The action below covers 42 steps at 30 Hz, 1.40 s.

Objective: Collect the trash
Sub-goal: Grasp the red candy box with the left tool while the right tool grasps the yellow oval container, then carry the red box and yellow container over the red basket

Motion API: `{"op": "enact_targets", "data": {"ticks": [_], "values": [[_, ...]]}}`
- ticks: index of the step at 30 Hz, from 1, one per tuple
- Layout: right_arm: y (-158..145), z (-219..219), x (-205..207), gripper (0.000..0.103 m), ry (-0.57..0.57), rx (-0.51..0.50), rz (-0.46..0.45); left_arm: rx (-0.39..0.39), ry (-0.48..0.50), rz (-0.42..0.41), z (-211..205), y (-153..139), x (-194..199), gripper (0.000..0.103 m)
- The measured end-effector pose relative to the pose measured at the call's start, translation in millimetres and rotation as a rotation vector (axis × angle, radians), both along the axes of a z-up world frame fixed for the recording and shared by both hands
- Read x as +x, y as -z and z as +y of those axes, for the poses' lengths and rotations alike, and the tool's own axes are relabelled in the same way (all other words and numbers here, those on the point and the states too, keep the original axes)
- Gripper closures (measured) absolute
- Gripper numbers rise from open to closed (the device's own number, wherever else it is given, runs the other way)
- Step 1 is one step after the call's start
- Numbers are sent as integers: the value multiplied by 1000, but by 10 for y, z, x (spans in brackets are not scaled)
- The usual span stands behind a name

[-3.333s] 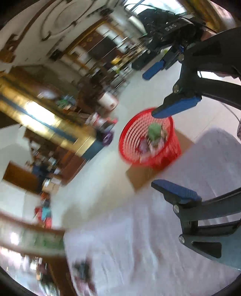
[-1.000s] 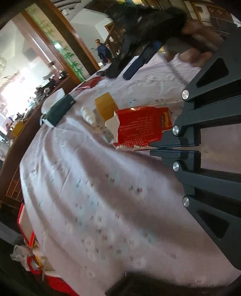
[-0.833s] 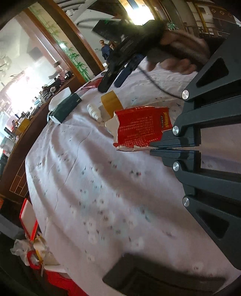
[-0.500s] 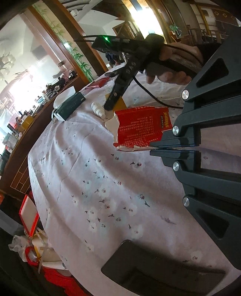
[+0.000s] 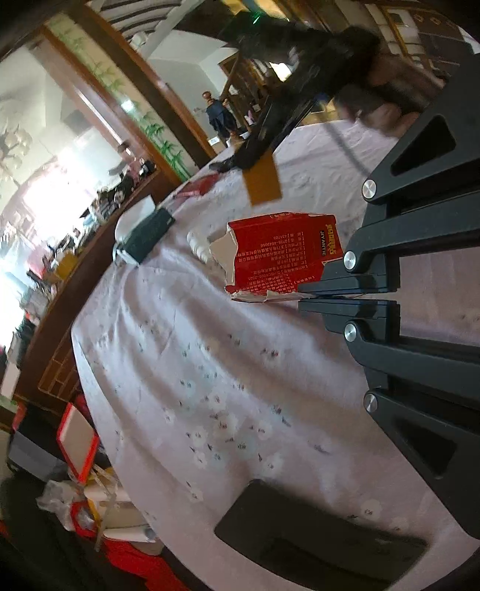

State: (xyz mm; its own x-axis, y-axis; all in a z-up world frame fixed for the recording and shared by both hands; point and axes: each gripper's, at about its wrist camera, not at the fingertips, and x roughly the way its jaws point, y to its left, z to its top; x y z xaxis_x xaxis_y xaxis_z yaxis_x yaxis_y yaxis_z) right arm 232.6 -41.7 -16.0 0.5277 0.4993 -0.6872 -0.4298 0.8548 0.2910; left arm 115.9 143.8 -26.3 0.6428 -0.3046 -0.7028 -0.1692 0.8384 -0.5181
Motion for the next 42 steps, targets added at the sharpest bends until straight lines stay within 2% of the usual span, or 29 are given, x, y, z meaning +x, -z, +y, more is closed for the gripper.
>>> {"op": "enact_targets", "data": {"ticks": [9,14,18,23,30,35,42], "values": [[-682,-1057,-1060,28,164,180,-126,18,123,-102,-666,-463,-320,102],[-980,-1711,-1672,28,280,231,-206,26,249,-165,-1285,-709,-532,102],[-1163,-2264,-2181,28,391,218,-282,29,357,-206,-1839,-853,-672,102],[-1267,-2869,-2700,28,514,198,-337,12,504,-211,-2534,-925,-786,102],[-1253,-3727,-3360,28,701,237,-375,23,704,-208,-3492,-943,-948,102],[-1248,-4241,-3726,28,829,252,-394,39,806,-221,-4021,-981,-1065,102],[-1363,-4631,-4099,28,948,221,-438,35,907,-244,-4594,-1082,-1103,102]]}}
